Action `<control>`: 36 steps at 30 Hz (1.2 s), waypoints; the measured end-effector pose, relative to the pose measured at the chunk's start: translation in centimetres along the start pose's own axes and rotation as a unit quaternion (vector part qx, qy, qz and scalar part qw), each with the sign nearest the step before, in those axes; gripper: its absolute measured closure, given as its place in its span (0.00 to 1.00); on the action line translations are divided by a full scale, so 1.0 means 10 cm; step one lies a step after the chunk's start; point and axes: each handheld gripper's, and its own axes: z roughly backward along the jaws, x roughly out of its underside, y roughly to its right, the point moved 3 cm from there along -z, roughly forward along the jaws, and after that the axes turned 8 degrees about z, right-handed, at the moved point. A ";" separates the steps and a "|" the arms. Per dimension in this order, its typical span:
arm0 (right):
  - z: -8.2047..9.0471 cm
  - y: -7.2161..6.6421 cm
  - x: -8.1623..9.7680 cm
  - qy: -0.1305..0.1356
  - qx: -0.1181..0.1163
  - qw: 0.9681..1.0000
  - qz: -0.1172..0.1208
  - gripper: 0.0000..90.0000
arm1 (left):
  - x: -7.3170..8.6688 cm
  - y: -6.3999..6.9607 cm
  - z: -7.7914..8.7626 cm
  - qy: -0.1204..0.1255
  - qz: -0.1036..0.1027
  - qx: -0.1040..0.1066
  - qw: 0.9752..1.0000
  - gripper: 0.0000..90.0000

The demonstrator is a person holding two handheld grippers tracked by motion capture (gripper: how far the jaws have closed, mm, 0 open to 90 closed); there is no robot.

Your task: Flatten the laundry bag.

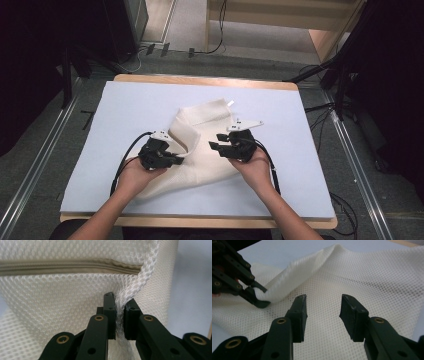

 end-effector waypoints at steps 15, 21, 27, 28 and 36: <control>0.09 0.06 -0.03 0.009 0.008 1.000 -0.009 0.56 | 0.03 0.42 -0.34 -0.026 -0.049 0.048 0.997 0.95; -0.10 0.11 0.08 -0.017 0.001 1.000 -0.017 0.52 | 0.03 0.45 -0.33 -0.016 -0.049 0.062 0.997 0.95; -0.30 0.08 0.18 -0.053 -0.033 0.997 -0.037 0.60 | 0.06 0.38 -0.35 -0.013 -0.030 0.073 0.997 0.95; -0.32 0.08 0.19 -0.056 -0.039 0.997 -0.040 0.67 | 0.06 0.38 -0.34 -0.015 -0.030 0.071 0.997 0.95; -0.29 0.06 0.16 -0.071 -0.061 0.995 -0.031 0.93 | 0.05 0.29 -0.14 -0.019 -0.012 0.096 0.995 0.73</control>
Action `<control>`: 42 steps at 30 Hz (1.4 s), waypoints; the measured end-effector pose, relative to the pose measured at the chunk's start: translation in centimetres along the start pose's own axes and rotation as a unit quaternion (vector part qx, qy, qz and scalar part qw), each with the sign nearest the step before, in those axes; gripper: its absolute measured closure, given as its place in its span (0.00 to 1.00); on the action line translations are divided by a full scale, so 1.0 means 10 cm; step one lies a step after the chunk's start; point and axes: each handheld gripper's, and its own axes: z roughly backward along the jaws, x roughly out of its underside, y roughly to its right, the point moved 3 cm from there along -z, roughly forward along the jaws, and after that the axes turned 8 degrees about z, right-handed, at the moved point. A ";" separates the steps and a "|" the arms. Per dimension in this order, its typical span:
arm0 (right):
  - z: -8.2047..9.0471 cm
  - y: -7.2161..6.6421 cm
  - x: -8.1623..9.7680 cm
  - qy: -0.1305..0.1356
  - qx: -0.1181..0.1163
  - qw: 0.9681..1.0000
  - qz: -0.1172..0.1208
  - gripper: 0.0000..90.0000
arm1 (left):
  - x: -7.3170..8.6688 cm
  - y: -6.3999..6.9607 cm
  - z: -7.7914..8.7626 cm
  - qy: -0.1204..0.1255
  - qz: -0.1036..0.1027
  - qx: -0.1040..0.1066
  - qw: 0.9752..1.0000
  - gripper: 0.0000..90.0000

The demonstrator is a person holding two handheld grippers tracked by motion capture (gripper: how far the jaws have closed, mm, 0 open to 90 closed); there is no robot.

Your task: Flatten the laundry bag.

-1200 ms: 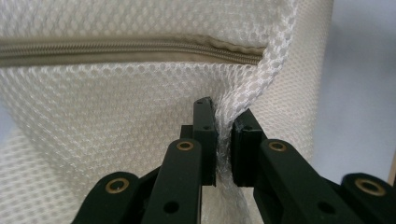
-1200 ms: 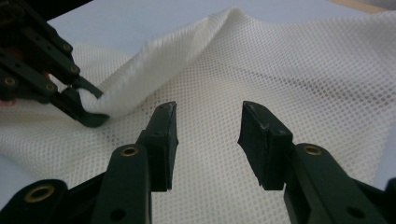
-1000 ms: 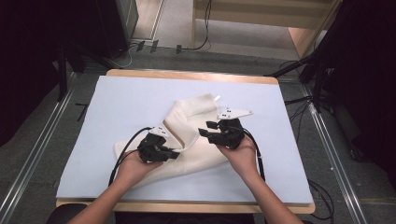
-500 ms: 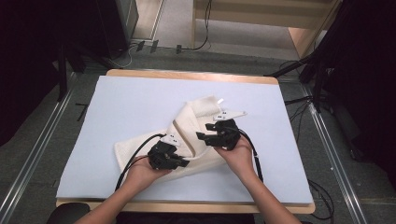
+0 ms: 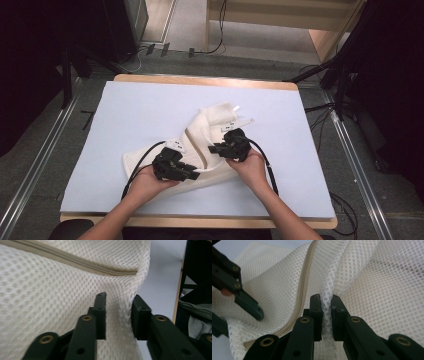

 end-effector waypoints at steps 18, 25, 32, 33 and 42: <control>0.15 -0.14 0.00 0.008 0.006 1.000 0.022 0.92 | 0.02 -0.57 0.65 0.055 0.055 -0.075 0.994 0.58; 0.26 -0.20 0.03 0.014 0.000 1.000 0.020 0.92 | -0.05 -0.78 0.58 0.054 0.074 -0.069 0.993 0.55; 0.35 -0.26 0.11 0.012 0.002 1.000 0.012 0.93 | -0.18 -0.91 0.46 0.046 0.064 -0.083 0.993 0.54; 0.35 -0.26 0.11 0.012 0.002 1.000 0.012 0.93 | -0.20 -0.93 0.45 0.047 0.066 -0.082 0.993 0.54; 0.53 -0.37 0.25 0.014 0.004 1.000 0.011 0.93 | -0.35 -1.07 0.24 0.034 0.053 -0.097 0.993 0.55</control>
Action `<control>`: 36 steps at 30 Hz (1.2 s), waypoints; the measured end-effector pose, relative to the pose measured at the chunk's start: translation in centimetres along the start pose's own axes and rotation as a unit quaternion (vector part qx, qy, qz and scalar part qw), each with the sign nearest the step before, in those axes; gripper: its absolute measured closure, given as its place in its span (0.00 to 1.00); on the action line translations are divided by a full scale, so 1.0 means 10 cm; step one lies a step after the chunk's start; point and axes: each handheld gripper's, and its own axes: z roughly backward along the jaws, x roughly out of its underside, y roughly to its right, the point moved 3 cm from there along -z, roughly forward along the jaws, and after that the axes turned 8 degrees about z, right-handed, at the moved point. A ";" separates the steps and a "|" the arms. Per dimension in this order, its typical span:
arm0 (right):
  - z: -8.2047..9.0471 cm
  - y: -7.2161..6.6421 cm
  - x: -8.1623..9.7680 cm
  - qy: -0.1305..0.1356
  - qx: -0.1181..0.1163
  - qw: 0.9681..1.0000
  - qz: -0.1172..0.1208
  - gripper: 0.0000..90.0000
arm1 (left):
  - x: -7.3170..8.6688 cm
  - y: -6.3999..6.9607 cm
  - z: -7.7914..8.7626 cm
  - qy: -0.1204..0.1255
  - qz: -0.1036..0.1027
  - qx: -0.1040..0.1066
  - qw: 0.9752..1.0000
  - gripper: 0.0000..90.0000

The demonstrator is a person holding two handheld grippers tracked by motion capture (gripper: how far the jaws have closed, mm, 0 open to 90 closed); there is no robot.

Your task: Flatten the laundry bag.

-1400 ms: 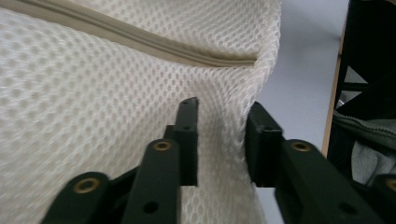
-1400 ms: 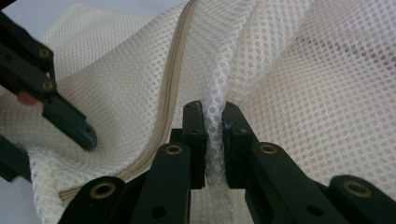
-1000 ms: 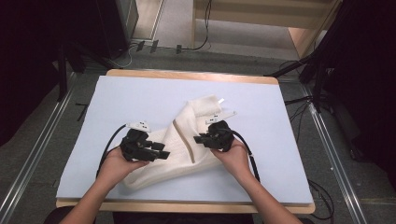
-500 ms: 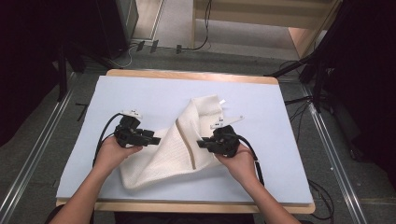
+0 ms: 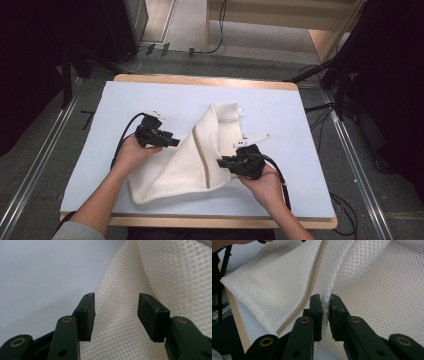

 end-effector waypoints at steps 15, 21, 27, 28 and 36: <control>-0.02 0.00 0.04 -0.005 0.000 1.000 -0.007 0.99 | 0.02 -0.06 -0.12 -0.012 0.008 -0.003 1.000 0.78; -0.03 0.03 0.04 -0.007 -0.001 1.000 -0.009 0.99 | 0.03 -0.06 -0.13 -0.025 0.028 0.003 0.999 0.98; 0.03 0.03 0.02 -0.005 0.000 1.000 -0.012 0.99 | 0.00 -0.07 -0.06 -0.021 0.036 0.010 0.999 1.00; 0.04 0.03 0.01 -0.004 0.001 1.000 -0.013 0.99 | -0.02 -0.09 -0.01 -0.009 0.045 0.016 0.999 1.00; 0.22 0.03 -0.06 0.016 0.013 1.000 -0.003 1.00 | -0.06 -0.26 0.29 0.038 0.073 -0.008 0.997 1.00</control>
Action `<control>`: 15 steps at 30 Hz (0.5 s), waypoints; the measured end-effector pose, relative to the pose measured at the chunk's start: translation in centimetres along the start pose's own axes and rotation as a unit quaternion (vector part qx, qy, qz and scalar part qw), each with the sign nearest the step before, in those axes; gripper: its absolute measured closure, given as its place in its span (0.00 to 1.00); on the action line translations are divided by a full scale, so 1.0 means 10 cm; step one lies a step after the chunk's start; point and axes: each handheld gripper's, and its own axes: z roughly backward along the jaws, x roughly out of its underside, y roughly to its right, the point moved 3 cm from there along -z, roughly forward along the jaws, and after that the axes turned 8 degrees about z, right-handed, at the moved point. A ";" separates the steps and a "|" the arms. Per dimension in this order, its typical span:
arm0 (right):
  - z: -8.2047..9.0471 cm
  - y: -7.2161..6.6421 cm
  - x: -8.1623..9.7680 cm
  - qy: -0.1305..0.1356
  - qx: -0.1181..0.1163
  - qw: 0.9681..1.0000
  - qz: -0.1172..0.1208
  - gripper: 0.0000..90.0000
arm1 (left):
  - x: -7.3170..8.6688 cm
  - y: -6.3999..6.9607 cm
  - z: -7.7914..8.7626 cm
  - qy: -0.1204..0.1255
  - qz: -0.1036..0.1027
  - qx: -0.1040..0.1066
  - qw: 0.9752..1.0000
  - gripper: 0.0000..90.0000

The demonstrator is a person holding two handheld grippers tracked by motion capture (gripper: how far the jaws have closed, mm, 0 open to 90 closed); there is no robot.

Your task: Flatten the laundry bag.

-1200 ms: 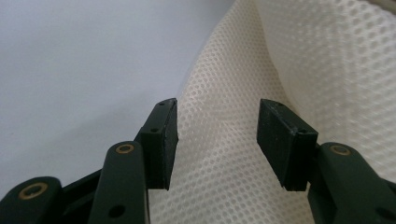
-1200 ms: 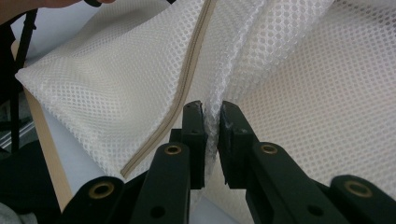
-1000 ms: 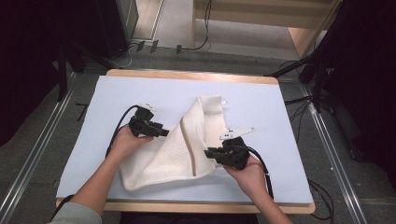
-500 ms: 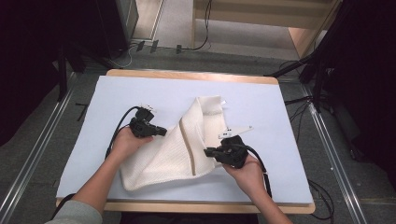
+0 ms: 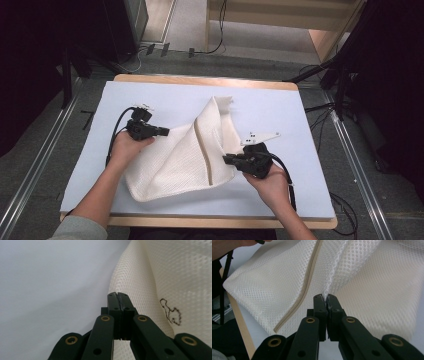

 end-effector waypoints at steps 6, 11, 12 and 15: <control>0.12 0.08 0.00 0.010 0.017 1.000 -0.007 1.00 | -0.02 -0.22 0.27 0.041 0.037 -0.012 0.998 1.00; 0.20 0.15 0.05 0.007 0.031 0.999 -0.015 1.00 | 0.04 -0.49 0.54 0.076 0.081 -0.028 0.993 1.00; 0.21 0.15 0.06 0.007 0.033 0.999 -0.017 1.00 | 0.05 -0.53 0.58 0.078 0.085 -0.031 0.993 1.00; 0.24 0.17 0.10 0.004 0.038 0.999 -0.020 1.00 | 0.08 -0.62 0.65 0.086 0.097 -0.036 0.991 1.00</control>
